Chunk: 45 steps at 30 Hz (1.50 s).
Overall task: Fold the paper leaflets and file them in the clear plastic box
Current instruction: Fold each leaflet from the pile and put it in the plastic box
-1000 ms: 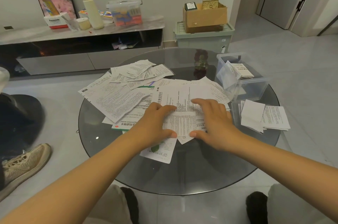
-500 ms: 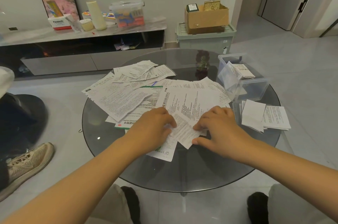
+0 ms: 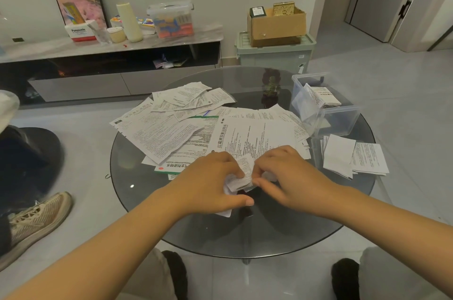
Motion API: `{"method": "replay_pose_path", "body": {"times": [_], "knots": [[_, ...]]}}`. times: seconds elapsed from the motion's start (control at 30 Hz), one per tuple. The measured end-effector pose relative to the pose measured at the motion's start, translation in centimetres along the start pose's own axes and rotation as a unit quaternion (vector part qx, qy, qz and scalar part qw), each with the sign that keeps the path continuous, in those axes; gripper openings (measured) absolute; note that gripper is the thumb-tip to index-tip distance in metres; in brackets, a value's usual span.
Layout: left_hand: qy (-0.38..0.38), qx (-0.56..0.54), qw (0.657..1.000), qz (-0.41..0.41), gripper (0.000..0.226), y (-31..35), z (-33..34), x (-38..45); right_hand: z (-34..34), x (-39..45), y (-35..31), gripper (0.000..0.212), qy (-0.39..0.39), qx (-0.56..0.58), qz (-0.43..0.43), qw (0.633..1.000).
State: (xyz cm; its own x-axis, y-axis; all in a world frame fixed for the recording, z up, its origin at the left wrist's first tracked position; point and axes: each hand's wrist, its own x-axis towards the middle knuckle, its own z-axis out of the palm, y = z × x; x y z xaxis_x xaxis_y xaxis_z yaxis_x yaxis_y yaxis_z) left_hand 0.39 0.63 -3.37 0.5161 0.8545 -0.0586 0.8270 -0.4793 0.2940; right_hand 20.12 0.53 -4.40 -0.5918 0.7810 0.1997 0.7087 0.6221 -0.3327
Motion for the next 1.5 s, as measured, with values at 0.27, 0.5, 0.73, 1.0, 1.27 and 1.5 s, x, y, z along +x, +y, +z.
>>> {"method": "replay_pose_path", "body": {"times": [0.27,0.5,0.73,1.0,1.27,1.5], "knots": [[0.037,-0.119,0.988,-0.087,0.02,-0.3,0.3,0.7,0.5,1.1,-0.1,0.021,-0.009,0.119,0.101,0.988],[0.062,-0.146,0.983,-0.087,0.041,-0.3,0.8,1.0,2.0,1.9,-0.1,0.049,0.012,0.055,0.139,0.989],[0.036,-0.165,0.98,-0.109,0.042,-1.0,0.0,1.1,1.5,2.4,-0.1,0.042,-0.036,0.035,0.181,0.982],[0.033,-0.122,0.986,-0.111,0.043,-0.7,-0.1,1.2,0.9,2.4,-0.4,0.042,-0.063,0.018,0.17,0.983],[0.05,-0.241,0.962,-0.121,0.03,1.3,0.0,1.3,-0.1,0.9,-0.5,0.016,-0.021,0.1,0.187,0.977],[0.025,-0.233,0.967,-0.1,0.029,3.4,1.5,2.0,-0.8,-0.8,-0.2,0.019,-0.063,0.016,0.201,0.977]]}}
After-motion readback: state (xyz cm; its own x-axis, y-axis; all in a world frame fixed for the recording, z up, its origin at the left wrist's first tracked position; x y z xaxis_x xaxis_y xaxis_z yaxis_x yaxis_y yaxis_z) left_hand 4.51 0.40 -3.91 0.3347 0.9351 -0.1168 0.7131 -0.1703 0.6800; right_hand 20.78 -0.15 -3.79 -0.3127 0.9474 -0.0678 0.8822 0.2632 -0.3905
